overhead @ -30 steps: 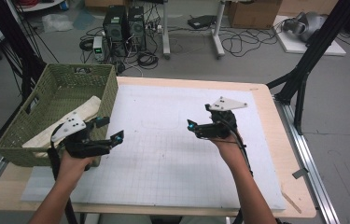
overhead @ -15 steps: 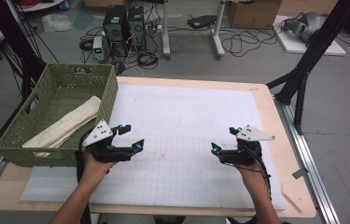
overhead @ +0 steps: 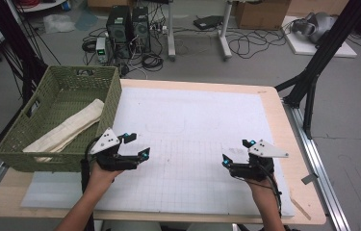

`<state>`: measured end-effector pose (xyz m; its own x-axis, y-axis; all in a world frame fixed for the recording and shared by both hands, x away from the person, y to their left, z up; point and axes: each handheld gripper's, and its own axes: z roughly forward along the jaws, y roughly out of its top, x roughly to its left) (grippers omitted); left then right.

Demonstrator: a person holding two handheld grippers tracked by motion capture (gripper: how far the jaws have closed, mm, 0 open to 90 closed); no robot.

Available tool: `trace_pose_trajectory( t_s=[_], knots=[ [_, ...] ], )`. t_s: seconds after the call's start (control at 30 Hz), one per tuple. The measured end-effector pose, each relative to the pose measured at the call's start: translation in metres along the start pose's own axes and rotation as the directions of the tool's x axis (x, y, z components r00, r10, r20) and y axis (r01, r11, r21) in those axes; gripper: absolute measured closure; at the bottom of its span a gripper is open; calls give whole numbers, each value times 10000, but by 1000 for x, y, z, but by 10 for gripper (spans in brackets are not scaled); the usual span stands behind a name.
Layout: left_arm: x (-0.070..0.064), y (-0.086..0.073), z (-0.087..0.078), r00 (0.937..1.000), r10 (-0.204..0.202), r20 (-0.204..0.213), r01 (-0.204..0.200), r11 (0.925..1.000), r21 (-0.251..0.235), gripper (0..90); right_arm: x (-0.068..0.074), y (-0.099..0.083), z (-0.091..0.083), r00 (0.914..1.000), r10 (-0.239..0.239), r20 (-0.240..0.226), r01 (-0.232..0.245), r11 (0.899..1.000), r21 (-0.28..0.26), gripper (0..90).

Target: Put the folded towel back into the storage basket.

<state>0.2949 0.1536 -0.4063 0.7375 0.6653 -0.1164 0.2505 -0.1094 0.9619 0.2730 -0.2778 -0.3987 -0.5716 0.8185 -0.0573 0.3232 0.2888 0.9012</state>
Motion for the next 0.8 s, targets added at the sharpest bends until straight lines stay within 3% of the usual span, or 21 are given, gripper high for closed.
trace_pose_trajectory(
  t_s=[0.8],
  knots=[
    [-3, -2, 3, 10000, 45, -7, -45, 9999, 104, 230, -1, -7, 0, 9997, 222, -44, -222, 9998, 2, 114]
  ],
)
